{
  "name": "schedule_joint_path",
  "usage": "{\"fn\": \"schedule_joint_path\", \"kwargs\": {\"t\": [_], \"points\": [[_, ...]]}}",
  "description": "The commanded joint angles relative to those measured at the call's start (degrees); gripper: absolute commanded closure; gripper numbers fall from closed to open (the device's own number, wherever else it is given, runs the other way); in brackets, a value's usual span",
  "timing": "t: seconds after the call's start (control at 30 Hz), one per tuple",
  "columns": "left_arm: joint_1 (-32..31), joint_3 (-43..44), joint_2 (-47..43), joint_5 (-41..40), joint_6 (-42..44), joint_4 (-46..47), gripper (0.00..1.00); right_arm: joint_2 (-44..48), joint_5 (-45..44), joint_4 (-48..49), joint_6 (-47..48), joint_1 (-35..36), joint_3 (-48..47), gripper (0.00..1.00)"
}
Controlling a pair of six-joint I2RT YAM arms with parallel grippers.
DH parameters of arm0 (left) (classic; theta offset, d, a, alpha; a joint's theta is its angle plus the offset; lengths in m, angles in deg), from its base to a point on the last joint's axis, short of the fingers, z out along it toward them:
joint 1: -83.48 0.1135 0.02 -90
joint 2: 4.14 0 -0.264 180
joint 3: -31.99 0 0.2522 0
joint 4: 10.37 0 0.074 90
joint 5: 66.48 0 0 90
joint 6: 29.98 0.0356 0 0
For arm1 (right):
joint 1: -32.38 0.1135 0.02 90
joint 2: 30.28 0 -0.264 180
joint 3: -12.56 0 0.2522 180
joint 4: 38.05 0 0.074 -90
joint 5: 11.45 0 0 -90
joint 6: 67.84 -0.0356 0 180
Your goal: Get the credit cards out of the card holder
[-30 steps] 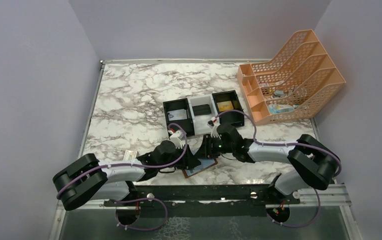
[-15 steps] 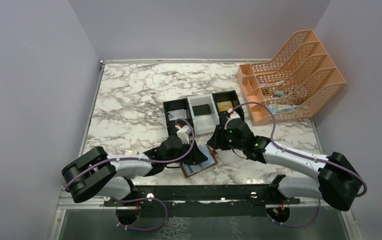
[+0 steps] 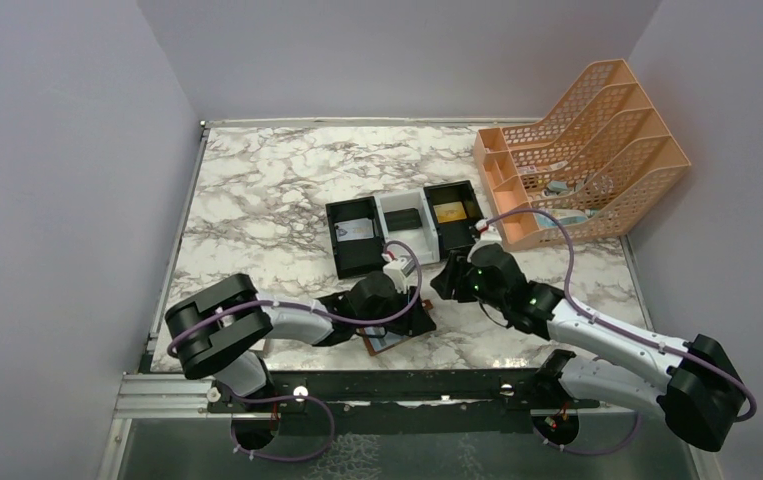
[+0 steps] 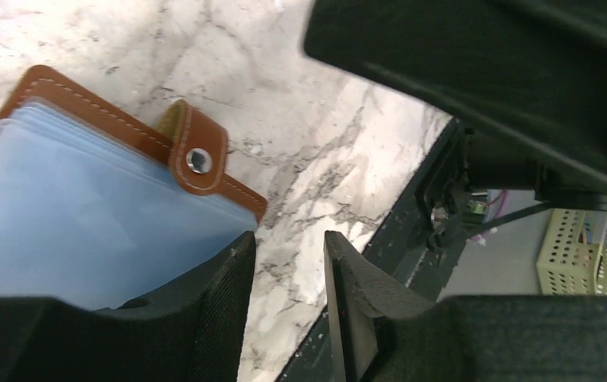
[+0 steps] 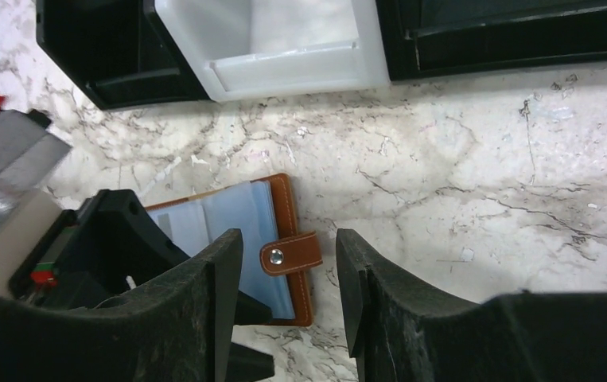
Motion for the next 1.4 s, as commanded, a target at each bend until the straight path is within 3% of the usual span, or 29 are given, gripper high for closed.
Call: {"fn": "schedule_joint_path", "kwargs": {"t": [0.0,0.2,0.4,0.63,0.8,0.9,0.97,1.2,1.37], "points": [[-0.53,-0.78,-4.71,-0.75,2.64,-0.01,0.58,0.51,4.26,0.89,0.91,-0.21,0.94,0.52],[0.00,-1.00,-12.27,-4.93,4.74,-10.10,0.54,-0.01,13.99,6.90,-0.62,-0.26,2.20,0.52],[1.25,-0.90,-19.29,-11.94,6.46,-21.63,0.54,-0.70,16.98,9.47,-0.99,-0.22,2.56,0.53],[1.89,-2.37,-14.71,-3.99,3.82,-11.64,0.66,-1.53,14.15,7.49,-2.63,-0.21,1.40,0.56],[1.82,1.06,-5.64,-0.63,3.19,-9.05,0.75,-1.39,11.35,6.09,-4.22,-0.21,1.73,0.59],[1.76,2.23,-0.09,-1.33,2.29,-9.40,0.92,-0.97,10.76,5.43,-4.44,-0.23,1.75,0.60],[1.76,1.95,2.25,-2.34,1.16,-9.49,0.97,-0.78,10.56,4.91,-4.36,-0.21,1.64,0.60],[1.32,2.48,-3.36,-1.58,4.68,-11.53,0.92,0.48,9.95,4.89,-3.84,-0.24,2.33,0.60],[1.37,5.27,-12.88,-10.78,8.50,-26.10,0.85,1.14,11.92,6.63,-2.19,-0.27,2.36,0.58]]}}
